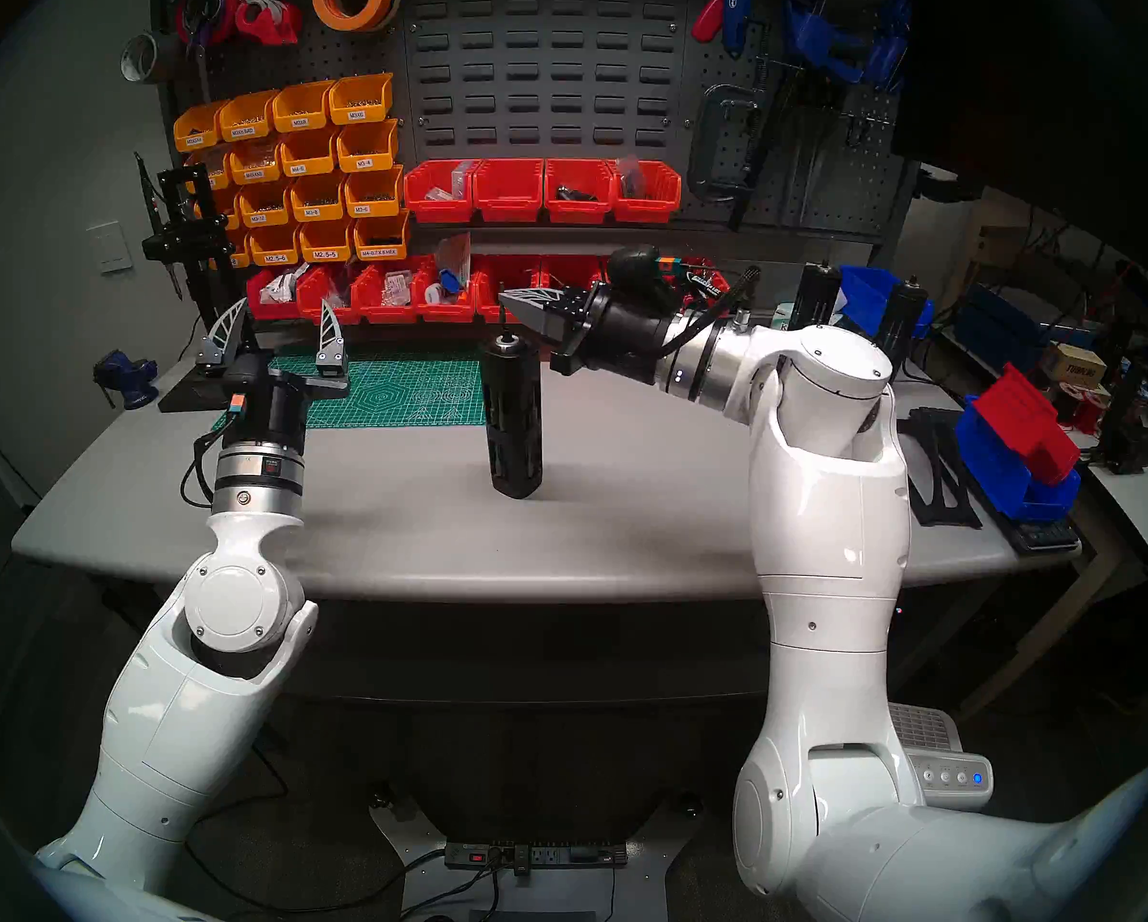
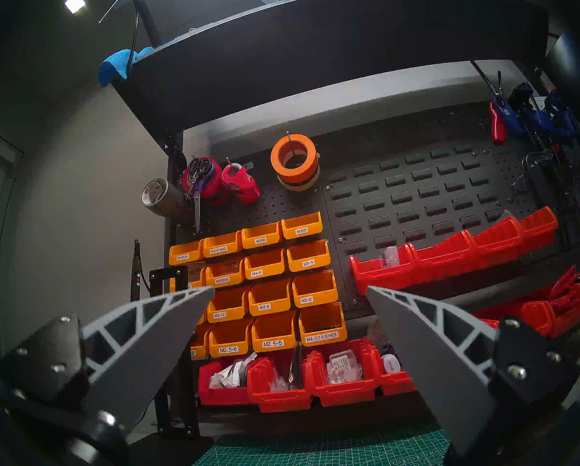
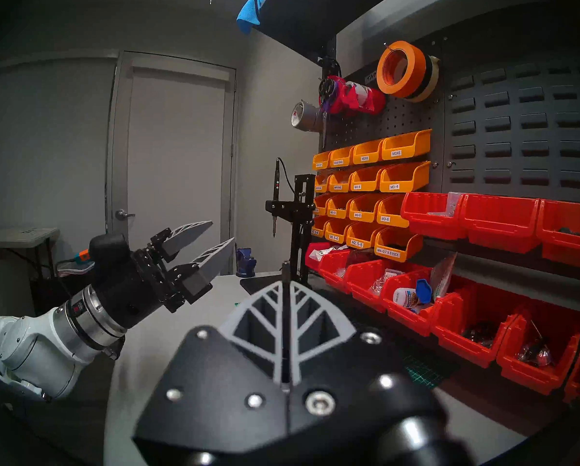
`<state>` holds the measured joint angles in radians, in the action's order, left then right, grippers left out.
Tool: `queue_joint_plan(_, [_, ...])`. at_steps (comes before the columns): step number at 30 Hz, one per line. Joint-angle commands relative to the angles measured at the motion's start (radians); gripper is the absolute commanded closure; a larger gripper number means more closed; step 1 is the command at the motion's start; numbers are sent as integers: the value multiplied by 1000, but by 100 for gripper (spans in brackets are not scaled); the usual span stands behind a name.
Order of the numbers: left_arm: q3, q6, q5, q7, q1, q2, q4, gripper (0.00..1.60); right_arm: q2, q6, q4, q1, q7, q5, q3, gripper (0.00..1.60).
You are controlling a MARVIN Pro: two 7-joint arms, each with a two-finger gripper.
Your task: Pick a screwdriver bit and insert it into the screwdriver
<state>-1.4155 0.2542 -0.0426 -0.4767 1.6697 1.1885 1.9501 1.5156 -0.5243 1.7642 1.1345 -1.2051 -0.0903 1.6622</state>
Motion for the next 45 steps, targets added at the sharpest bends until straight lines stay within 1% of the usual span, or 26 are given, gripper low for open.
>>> queue_joint_plan(1, [-6, 15, 4, 1, -29, 2, 23, 0, 2, -1, 40, -7, 9, 0, 11, 160])
queue_joint_plan(14, [-3, 14, 2, 2, -31, 3, 21, 0, 11, -1, 47, -6, 8, -7, 23, 160])
queue_joint_plan(35, [-6, 12, 2, -1, -30, 3, 22, 0, 14, 11, 18, -21, 7, -7, 19, 160])
queue_joint_plan(45, [-9, 10, 1, -2, -28, 2, 25, 0, 8, 5, 12, -24, -2, -5, 11, 160])
